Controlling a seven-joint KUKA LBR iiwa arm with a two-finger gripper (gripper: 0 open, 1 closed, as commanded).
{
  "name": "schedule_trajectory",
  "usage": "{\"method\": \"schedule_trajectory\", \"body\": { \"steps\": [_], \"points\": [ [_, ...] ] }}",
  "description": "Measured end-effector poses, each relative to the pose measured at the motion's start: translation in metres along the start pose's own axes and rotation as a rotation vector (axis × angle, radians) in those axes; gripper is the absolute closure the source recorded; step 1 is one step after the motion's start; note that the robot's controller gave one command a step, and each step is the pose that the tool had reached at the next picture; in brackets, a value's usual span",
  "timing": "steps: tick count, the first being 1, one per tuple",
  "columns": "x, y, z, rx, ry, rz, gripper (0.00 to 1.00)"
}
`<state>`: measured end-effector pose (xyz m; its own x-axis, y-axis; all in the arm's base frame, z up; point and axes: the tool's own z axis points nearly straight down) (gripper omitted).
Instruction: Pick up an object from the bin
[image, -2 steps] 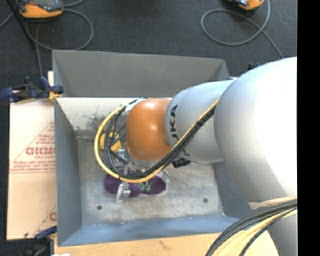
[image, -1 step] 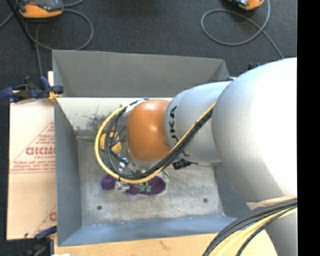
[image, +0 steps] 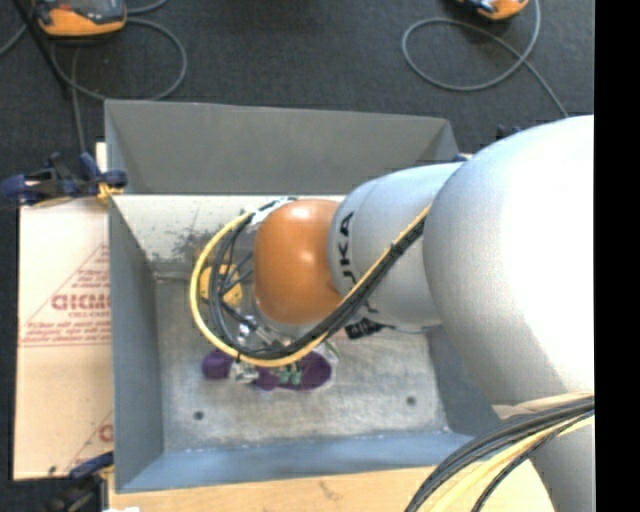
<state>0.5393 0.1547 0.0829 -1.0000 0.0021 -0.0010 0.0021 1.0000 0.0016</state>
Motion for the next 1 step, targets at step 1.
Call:
{"method": "schedule_trajectory", "body": {
  "steps": [1],
  "points": [
    [0.0125,0.0015,-0.1989,-0.001,-0.004,0.082,1.00]
  ]
}}
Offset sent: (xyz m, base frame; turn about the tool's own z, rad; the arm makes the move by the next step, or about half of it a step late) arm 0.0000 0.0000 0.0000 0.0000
